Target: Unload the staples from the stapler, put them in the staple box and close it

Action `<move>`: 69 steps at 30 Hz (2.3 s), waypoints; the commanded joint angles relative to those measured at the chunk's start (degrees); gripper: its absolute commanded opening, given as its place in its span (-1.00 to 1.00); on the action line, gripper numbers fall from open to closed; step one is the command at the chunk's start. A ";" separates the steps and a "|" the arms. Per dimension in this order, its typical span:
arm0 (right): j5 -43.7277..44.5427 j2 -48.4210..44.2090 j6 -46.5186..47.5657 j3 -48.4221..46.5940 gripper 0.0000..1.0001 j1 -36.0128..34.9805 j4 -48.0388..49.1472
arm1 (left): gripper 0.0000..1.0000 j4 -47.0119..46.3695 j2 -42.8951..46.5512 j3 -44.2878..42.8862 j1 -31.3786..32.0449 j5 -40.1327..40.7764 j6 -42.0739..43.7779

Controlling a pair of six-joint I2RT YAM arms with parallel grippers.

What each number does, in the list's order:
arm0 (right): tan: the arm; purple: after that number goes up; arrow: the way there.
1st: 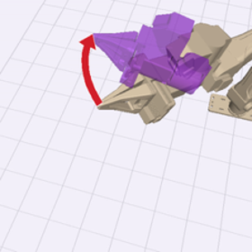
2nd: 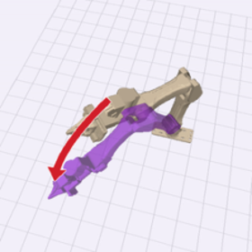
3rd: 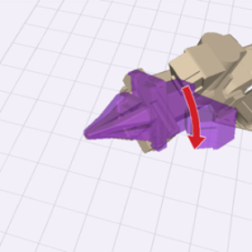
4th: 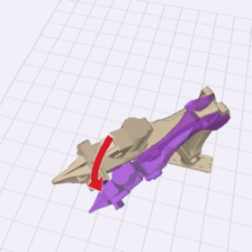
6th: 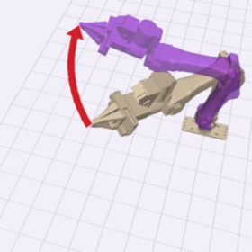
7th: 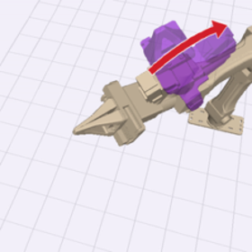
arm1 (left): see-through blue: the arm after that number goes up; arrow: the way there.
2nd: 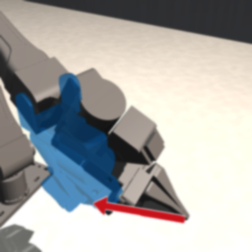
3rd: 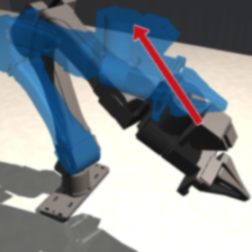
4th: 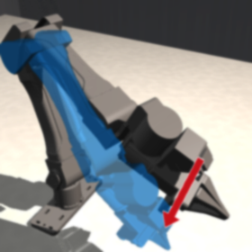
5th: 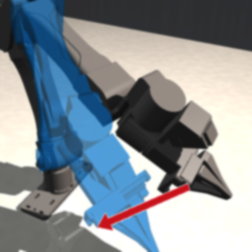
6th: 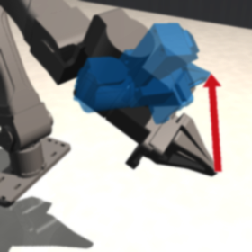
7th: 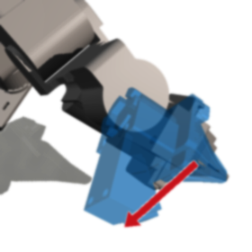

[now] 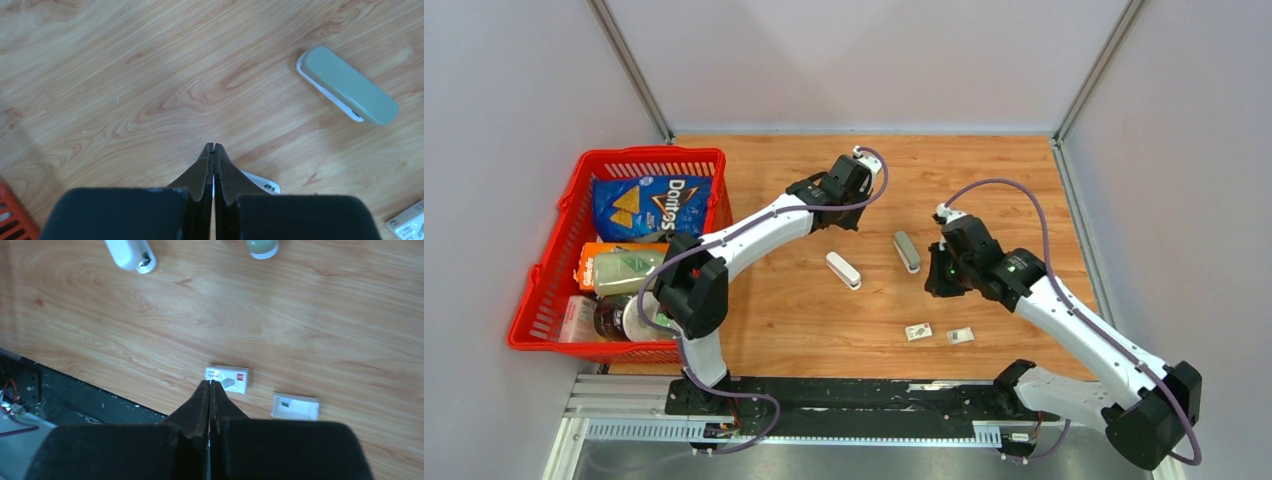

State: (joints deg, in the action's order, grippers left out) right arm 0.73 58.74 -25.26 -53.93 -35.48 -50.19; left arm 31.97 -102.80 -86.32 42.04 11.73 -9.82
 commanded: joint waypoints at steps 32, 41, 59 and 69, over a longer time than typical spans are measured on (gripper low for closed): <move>-3.20 35.56 -22.64 0.76 -1.00 -13.21 41.76 | -1.00 -3.05 -5.31 13.45 -4.95 -7.24 -8.46; 1.27 38.99 -22.03 -2.31 -1.00 -13.12 41.93 | -1.00 -3.40 -1.79 19.25 -4.95 -7.60 -10.04; 9.64 44.71 -15.70 -13.57 -1.00 -13.12 34.90 | -1.00 -0.77 -1.09 19.27 -5.21 -4.26 -9.69; 12.80 37.42 -15.53 -9.27 -0.85 -13.12 32.97 | -1.00 1.78 5.24 18.74 -5.22 -0.04 -10.39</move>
State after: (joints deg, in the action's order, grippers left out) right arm 10.17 101.45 -41.74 -64.27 -48.31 -16.25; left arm 32.40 -102.98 -66.76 37.30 9.93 -19.46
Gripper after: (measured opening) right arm 0.023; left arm 0.006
